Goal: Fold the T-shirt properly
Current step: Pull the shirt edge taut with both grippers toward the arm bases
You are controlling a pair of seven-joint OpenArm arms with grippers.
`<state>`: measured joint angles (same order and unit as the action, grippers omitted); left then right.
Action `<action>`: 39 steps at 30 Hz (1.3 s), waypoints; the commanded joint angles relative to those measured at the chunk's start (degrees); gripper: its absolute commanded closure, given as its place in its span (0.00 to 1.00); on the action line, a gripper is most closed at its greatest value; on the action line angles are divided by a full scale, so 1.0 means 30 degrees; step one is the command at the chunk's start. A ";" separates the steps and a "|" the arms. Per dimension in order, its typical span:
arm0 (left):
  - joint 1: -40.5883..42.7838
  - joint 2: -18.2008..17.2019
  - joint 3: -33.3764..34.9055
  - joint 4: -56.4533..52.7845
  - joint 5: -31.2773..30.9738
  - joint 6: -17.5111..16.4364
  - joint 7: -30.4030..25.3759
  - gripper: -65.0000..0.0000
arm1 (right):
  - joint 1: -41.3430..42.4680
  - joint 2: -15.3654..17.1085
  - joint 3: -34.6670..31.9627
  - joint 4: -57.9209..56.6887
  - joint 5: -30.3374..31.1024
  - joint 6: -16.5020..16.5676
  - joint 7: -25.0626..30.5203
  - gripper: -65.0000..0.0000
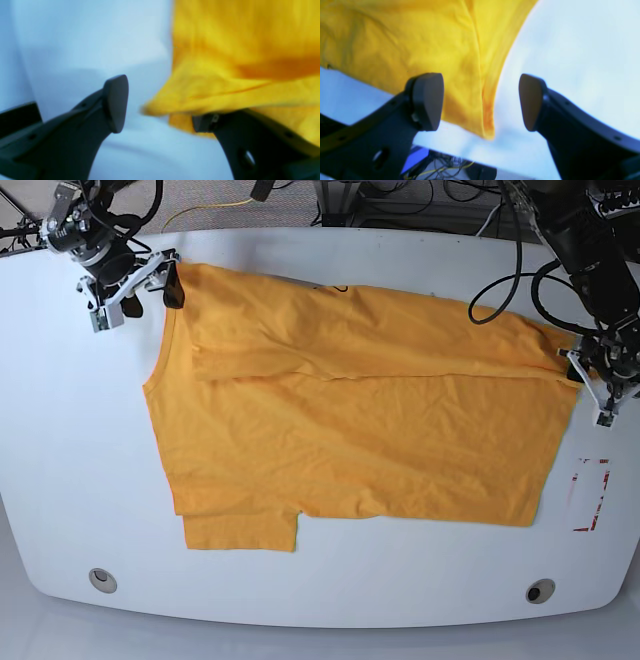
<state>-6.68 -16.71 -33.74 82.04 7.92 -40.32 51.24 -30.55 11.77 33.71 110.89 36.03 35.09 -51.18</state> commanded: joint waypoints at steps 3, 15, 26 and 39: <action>0.0922 -0.0921 -0.0139 0.0565 -0.0458 0.0105 -0.0393 0.44 | -0.0734 0.0135 0.0176 0.0267 0.0253 0.0186 0.0429 0.33; 0.1977 -0.0862 -0.2249 0.0360 -0.3388 0.0105 -0.0803 0.44 | -0.0529 -0.0334 0.0000 -0.2107 0.0253 0.0244 0.0429 0.33; 0.2621 -0.0364 -0.2249 0.0507 -0.3652 0.0105 -0.3382 0.44 | -0.0793 -0.0421 -0.2403 -0.2107 0.0253 0.0127 0.0429 0.39; 0.2768 -0.0980 -0.1517 -0.3303 -0.3506 0.0105 -0.5609 0.68 | -0.0822 -0.0275 -0.2432 -0.2107 0.0253 0.0156 0.0429 1.00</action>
<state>1.89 -18.83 -38.76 71.94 -3.33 -40.12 34.39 -32.67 10.09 26.17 103.70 36.05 35.38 -50.78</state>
